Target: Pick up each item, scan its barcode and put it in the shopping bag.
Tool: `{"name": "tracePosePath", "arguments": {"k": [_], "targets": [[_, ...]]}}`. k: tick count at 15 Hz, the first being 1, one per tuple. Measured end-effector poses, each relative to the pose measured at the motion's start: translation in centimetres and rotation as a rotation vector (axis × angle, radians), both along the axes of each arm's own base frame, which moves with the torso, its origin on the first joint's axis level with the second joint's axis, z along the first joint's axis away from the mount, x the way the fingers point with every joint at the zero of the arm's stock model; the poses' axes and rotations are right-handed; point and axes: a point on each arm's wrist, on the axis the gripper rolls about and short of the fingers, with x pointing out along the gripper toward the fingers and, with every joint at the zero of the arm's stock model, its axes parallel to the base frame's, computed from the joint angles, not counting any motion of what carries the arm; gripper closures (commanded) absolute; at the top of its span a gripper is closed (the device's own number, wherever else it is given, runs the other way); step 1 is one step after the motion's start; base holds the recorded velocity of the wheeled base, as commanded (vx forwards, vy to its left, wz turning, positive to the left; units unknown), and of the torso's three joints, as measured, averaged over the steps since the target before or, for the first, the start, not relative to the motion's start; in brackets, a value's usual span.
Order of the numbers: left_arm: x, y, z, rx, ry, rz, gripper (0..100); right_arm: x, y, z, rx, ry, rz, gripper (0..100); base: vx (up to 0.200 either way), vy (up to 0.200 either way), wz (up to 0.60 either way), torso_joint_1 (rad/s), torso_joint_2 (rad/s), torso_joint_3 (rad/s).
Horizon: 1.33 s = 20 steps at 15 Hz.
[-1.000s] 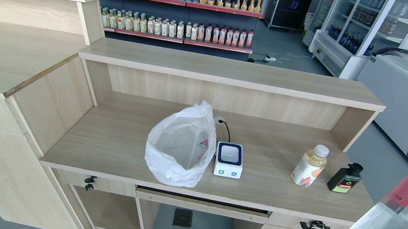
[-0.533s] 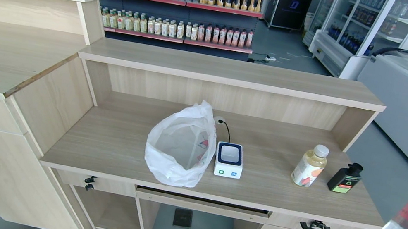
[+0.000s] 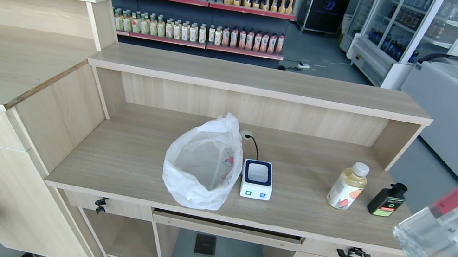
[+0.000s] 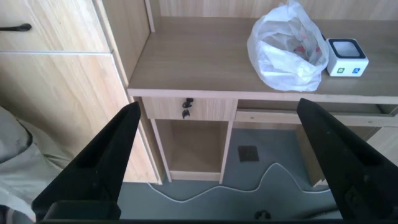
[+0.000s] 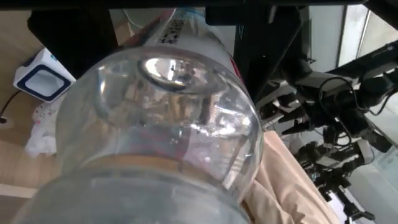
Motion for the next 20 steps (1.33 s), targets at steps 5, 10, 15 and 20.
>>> {"name": "tracePosePath", "arguments": {"k": [5,10,15,20], "targets": [[0.0,0.0,0.0,0.0,0.0,0.0,0,2.7,-6.2,-2.8,-0.204,-0.155,-0.394,100,0.0,0.0,0.0,0.0,0.0,0.0],[0.0,0.0,0.0,0.0,0.0,0.0,0,5.2,-11.7,-6.0,-0.653,-0.241,-0.792,100,0.0,0.0,0.0,0.0,0.0,0.0],[0.0,0.0,0.0,0.0,0.0,0.0,0,7.3,-14.2,-6.8,-0.975,-0.187,-1.005,100,0.0,0.0,0.0,0.0,0.0,0.0],[0.0,0.0,0.0,0.0,0.0,0.0,0,7.2,-13.9,-6.6,-1.042,-0.337,-0.897,100,0.0,0.0,0.0,0.0,0.0,0.0]]}}
